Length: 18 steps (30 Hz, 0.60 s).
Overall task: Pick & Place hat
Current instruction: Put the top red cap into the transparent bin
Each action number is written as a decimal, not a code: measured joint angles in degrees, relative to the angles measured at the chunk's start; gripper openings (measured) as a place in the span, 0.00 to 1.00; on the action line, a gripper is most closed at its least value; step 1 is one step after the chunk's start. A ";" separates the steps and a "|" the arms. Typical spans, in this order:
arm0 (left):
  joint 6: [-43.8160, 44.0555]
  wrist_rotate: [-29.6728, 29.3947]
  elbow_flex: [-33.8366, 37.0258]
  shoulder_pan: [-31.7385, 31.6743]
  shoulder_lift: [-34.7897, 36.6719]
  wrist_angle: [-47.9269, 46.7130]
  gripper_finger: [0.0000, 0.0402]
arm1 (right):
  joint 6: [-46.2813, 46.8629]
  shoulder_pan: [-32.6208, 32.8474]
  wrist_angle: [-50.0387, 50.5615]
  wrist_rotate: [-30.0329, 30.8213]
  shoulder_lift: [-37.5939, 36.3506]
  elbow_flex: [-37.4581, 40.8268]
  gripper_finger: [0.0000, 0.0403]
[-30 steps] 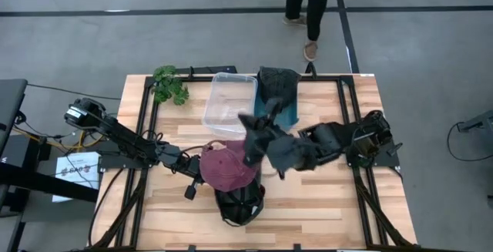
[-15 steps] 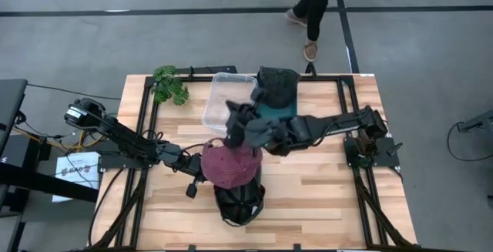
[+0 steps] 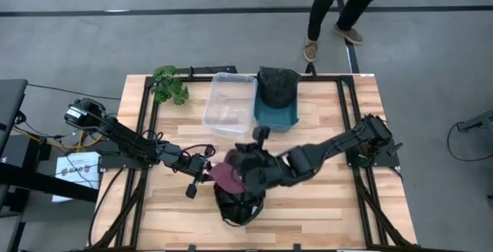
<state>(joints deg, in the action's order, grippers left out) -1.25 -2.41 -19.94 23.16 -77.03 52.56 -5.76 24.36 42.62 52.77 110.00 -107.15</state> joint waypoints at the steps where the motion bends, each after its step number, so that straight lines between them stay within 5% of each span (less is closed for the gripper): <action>1: -0.01 0.06 0.00 0.01 0.00 0.01 0.03 | 0.16 0.83 0.26 0.01 -0.05 0.00 0.00; 11: -0.03 0.15 -0.14 -0.42 0.06 0.71 0.03 | -5.97 3.98 -0.64 3.45 -0.61 -5.16 0.00; 18: 0.03 -0.29 -0.13 -0.46 0.09 0.11 0.03 | -8.20 0.01 -0.92 4.92 -0.31 -5.96 0.00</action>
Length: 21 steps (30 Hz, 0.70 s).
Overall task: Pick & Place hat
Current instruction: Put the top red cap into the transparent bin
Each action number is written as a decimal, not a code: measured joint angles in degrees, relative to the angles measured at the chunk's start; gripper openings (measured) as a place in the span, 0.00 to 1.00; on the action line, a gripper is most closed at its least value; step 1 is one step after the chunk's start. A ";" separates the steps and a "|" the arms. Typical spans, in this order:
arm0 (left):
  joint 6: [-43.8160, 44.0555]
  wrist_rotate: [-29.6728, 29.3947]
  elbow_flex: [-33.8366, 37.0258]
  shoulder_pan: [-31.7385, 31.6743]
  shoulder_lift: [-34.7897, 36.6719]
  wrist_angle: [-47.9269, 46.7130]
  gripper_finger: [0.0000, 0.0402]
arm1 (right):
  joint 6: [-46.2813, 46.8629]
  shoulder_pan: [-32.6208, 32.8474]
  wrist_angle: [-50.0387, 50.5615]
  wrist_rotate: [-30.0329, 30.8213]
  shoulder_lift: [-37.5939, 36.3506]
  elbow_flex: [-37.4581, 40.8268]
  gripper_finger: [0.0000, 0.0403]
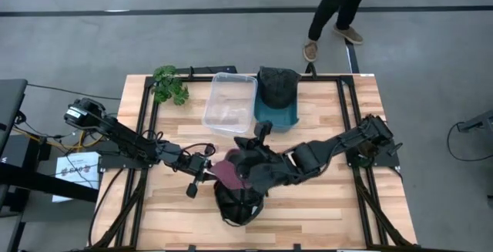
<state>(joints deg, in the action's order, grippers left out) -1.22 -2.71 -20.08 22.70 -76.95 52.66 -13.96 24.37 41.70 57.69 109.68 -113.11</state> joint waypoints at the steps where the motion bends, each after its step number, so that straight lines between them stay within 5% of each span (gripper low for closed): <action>1: 0.08 -0.09 0.00 0.00 -0.02 -0.06 0.03 | 0.00 -0.84 0.16 0.20 0.08 0.01 0.00; 4: 0.24 -0.21 0.04 0.00 -0.04 -0.20 0.03 | 0.59 -3.64 0.20 -0.67 0.15 0.01 0.00; 11: 0.22 -0.03 0.09 0.00 -0.04 -0.17 0.03 | 5.40 -6.83 3.05 -13.95 0.22 0.01 0.00; 21: 0.24 0.13 0.09 0.00 -0.07 -0.24 0.03 | 3.20 -7.40 1.74 -2.27 0.24 0.80 0.00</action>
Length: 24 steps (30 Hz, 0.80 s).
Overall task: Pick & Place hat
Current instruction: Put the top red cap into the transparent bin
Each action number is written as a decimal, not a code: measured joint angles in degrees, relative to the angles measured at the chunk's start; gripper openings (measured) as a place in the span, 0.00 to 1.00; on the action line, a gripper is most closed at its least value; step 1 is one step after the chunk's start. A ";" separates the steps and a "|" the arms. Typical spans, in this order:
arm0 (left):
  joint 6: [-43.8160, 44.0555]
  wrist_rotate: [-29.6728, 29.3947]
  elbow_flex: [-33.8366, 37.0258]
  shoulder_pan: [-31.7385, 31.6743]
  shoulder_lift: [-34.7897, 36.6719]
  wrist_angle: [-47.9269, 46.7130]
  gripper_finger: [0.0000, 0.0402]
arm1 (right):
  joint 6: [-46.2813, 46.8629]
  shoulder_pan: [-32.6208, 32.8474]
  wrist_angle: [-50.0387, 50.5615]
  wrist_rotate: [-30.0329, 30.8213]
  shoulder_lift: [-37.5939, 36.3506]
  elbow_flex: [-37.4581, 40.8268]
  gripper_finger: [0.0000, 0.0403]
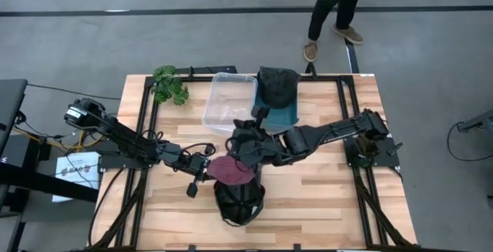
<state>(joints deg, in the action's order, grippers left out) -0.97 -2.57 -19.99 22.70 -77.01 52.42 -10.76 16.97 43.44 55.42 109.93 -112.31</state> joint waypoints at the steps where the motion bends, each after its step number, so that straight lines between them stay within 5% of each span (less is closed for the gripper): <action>1: 0.00 0.03 0.00 0.01 0.00 0.02 0.03 | 0.47 -0.30 0.07 -0.24 0.02 0.00 0.00; 13: -0.02 0.05 0.00 0.02 0.00 0.04 0.03 | 1.15 -5.81 0.78 0.87 0.02 0.13 0.00; 18: -0.04 0.05 0.00 0.02 -0.01 0.04 0.03 | 0.16 -10.17 0.42 9.01 -0.13 0.13 0.00; 24: -0.04 0.05 0.00 0.02 -0.02 0.02 0.03 | -1.48 -10.55 -2.77 4.42 -1.31 0.04 0.00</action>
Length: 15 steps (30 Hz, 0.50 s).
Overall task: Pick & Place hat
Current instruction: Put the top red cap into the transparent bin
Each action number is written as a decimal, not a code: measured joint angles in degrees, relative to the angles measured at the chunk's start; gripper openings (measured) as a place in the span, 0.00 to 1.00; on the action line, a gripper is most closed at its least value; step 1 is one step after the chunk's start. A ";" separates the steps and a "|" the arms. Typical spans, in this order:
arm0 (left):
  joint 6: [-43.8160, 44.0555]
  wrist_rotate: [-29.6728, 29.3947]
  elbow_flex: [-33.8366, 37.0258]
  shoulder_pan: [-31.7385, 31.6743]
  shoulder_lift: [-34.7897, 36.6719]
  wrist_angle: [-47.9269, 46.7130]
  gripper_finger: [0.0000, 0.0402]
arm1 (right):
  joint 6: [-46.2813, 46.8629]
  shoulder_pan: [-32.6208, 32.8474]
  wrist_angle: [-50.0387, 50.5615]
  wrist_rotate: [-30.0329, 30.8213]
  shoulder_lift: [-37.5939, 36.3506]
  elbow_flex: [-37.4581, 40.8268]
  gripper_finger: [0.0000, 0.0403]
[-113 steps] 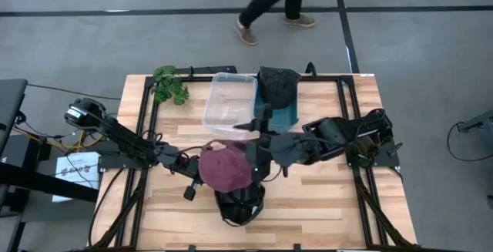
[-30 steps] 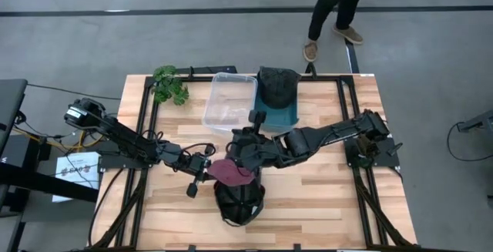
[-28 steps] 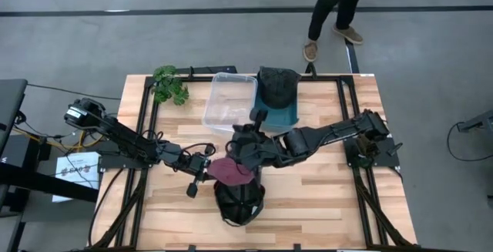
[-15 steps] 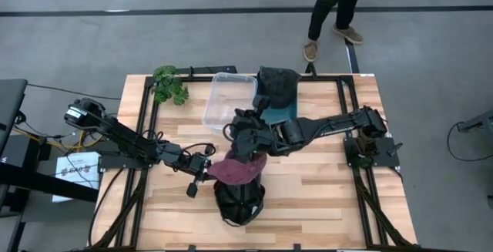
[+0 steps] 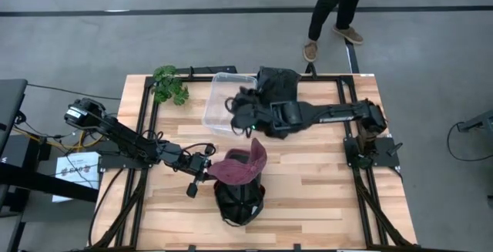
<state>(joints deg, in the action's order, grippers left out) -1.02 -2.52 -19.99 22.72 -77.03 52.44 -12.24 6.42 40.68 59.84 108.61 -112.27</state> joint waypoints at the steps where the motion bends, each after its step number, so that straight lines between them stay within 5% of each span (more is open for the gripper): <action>1: 0.00 0.00 0.00 0.00 0.00 -0.02 0.03 | -1.27 0.53 -0.47 0.10 -0.19 -0.02 0.00; 15: 1.29 0.02 0.00 0.70 0.00 -0.11 0.03 | -0.05 16.06 3.50 -4.15 -10.58 -0.05 0.00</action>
<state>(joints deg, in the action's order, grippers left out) 0.27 -2.50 -19.99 23.42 -77.03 52.34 -12.29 22.48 44.17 55.70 98.03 -112.32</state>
